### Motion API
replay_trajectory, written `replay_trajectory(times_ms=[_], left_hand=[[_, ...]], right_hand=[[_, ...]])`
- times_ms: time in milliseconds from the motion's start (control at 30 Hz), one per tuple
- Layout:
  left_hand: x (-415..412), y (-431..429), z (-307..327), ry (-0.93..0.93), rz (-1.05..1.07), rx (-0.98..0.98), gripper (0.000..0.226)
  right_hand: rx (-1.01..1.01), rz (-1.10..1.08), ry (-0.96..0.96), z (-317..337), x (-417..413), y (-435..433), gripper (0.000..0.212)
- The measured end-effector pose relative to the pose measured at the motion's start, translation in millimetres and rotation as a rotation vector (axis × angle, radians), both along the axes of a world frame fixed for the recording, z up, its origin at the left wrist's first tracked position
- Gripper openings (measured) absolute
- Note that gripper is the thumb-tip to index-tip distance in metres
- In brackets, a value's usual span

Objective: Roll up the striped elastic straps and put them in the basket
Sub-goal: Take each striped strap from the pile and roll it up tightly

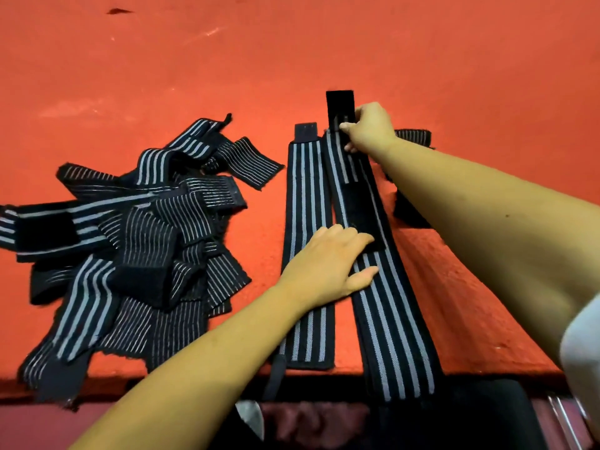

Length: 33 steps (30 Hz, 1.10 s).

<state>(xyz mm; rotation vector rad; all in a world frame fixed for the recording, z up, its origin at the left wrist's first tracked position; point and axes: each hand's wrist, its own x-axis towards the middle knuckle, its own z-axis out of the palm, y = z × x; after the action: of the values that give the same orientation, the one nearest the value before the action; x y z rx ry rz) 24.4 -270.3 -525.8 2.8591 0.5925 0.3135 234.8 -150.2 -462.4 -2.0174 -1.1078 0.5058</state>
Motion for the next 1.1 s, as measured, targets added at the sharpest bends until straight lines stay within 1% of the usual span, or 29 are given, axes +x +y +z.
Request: replay_trajectory(times_ms=[100,167,233,300,367,467,600,633,700,767,833,900,967,1033,1100], left_hand=[[0.8,0.4,0.0,-0.022,-0.01,0.009,0.054],[0.6,-0.1,-0.5,-0.028,-0.015,0.02,0.053],[-0.2,0.1,-1.5,-0.031,-0.009,0.033,0.052],[0.5,0.4,-1.5,-0.033,-0.011,0.044,0.051],[1.4,0.5,-1.2,-0.037,-0.016,0.046,0.051],[0.6,0.0,0.9,-0.05,-0.016,0.031,0.051],[-1.7,-1.9,6.8,-0.058,-0.022,-0.006,0.051],[-2.4,-2.8,8.7,-0.061,-0.022,-0.022,0.05],[-4.3,-5.4,12.9,-0.086,-0.026,-0.06,0.046],[-7.5,-8.7,16.3,-0.184,-0.006,-0.142,0.035],[-12.2,-13.2,21.1,-0.374,0.078,-0.247,0.023],[-17.1,-22.2,34.3,-0.595,0.193,-0.314,0.018],[-21.7,-35.1,59.8,-0.801,0.291,-0.41,0.016],[-24.2,-44.9,87.1,-0.955,0.405,-0.486,0.014],[-23.6,-46.1,107.6,-0.982,0.486,-0.599,0.016]], right_hand=[[-0.147,-0.069,-0.016,-14.0,1.0,12.7,0.015],[-0.216,-0.088,-0.088,-19.6,-0.7,16.7,0.018],[-0.235,-0.104,-0.101,-20.9,-3.5,18.7,0.028],[-0.228,-0.105,-0.081,-17.2,-5.5,17.9,0.024],[-0.183,-0.112,-0.07,-10.9,-3.7,15.9,0.02],[-0.053,-0.133,-0.063,7.9,-2.9,1.8,0.037],[0.195,-0.138,-0.035,42.2,-7.6,-36.3,0.044],[0.239,-0.129,-0.031,50.6,-9.5,-49.1,0.043],[0.303,-0.1,-0.047,65.0,-14.7,-78.2,0.031],[0.373,-0.068,-0.048,73.1,-20.8,-109.1,0.018],[0.435,-0.047,-0.015,75.0,-31.1,-144.3,0.012],[0.47,-0.016,0.041,69.3,-43.3,-178.8,0.004],[0.48,0.017,0.131,57.3,-55.5,-206.5,0.006],[0.486,0.052,0.214,47.6,-67.4,-227.0,0.012],[0.495,0.1,0.244,43.7,-80.2,-241.9,0.012]])
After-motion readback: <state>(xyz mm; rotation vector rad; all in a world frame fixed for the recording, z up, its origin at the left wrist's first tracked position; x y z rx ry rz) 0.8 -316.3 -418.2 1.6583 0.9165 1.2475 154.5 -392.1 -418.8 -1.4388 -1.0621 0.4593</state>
